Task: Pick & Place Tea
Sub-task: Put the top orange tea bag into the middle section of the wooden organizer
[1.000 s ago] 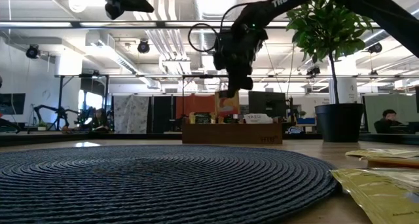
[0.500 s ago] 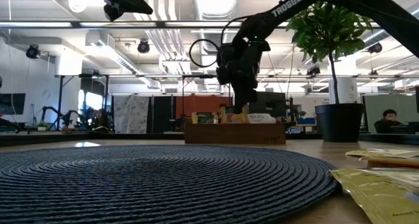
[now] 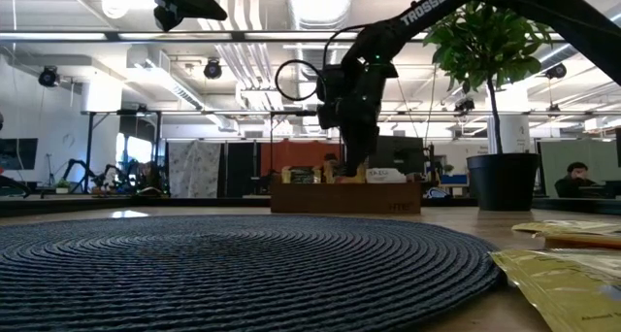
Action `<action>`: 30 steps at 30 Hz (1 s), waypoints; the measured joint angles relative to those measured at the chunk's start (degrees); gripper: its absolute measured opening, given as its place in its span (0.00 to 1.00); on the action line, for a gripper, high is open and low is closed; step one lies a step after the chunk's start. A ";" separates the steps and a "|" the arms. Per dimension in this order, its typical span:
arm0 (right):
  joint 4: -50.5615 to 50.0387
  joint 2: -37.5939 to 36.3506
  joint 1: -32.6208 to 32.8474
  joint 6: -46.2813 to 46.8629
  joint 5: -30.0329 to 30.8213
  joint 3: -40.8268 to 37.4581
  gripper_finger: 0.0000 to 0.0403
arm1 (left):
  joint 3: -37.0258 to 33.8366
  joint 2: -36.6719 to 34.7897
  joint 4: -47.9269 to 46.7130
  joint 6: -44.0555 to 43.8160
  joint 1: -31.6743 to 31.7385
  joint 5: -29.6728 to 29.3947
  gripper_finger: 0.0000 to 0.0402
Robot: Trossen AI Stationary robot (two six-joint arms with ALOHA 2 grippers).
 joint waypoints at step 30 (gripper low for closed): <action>1.33 -0.90 1.48 0.43 6.64 0.26 0.12 | 0.00 0.00 1.41 -1.79 0.00 0.03 0.01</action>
